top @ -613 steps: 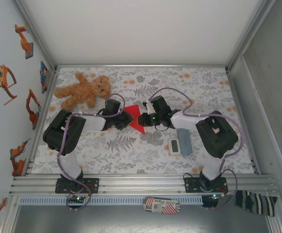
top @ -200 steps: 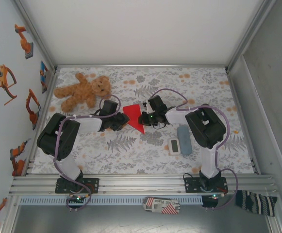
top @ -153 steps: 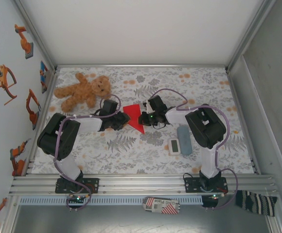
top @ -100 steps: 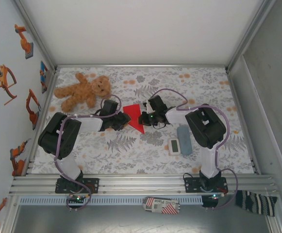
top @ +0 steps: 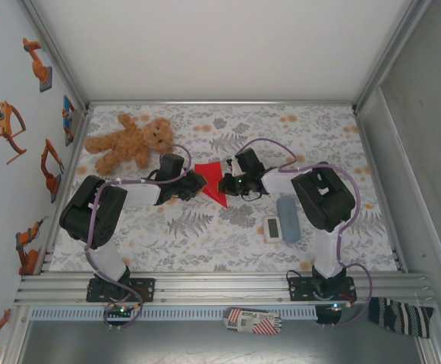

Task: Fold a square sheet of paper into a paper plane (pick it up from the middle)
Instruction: Fourth fold the wing at the center of the table.

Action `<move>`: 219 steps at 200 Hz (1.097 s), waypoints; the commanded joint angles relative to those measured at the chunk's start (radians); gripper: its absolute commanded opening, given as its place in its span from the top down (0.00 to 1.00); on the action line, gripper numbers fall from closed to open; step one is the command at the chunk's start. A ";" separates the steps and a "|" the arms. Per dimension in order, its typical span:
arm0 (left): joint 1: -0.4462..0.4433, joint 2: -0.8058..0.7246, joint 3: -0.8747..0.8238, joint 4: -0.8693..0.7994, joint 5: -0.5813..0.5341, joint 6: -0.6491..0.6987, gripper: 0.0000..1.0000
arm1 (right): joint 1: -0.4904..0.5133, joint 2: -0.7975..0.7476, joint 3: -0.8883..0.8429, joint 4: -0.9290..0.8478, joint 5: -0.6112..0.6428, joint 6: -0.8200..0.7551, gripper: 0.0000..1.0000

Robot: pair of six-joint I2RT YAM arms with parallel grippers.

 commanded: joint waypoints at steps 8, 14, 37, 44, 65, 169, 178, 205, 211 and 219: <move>0.000 0.029 -0.002 0.031 0.001 0.044 0.84 | -0.012 -0.090 -0.038 0.067 -0.014 0.020 0.87; 0.001 0.036 -0.001 0.038 0.007 0.045 0.85 | -0.013 -0.099 -0.041 0.070 -0.016 0.022 0.86; 0.009 0.058 0.003 0.078 0.015 0.033 0.88 | -0.018 -0.119 -0.048 0.068 -0.010 0.022 0.86; 0.011 0.062 0.003 0.086 0.017 0.030 0.89 | -0.022 -0.127 -0.055 0.071 -0.005 0.022 0.86; 0.016 0.060 0.003 0.096 0.012 0.026 0.92 | -0.032 -0.168 -0.084 0.080 0.031 0.011 0.83; -0.005 -0.083 0.108 -0.226 -0.188 -0.066 0.92 | 0.018 -0.327 -0.164 0.028 0.321 -0.445 0.62; -0.006 -0.084 0.124 -0.245 -0.193 -0.076 0.92 | 0.032 -0.324 -0.166 0.041 0.331 -0.475 0.61; -0.015 -0.074 0.180 -0.319 -0.214 -0.092 0.90 | 0.088 -0.302 -0.161 0.082 0.353 -0.537 0.61; -0.017 -0.070 0.189 -0.323 -0.213 -0.096 0.90 | 0.098 -0.293 -0.161 0.098 0.358 -0.543 0.60; -0.017 -0.068 0.200 -0.329 -0.213 -0.099 0.90 | 0.108 -0.282 -0.160 0.113 0.359 -0.549 0.60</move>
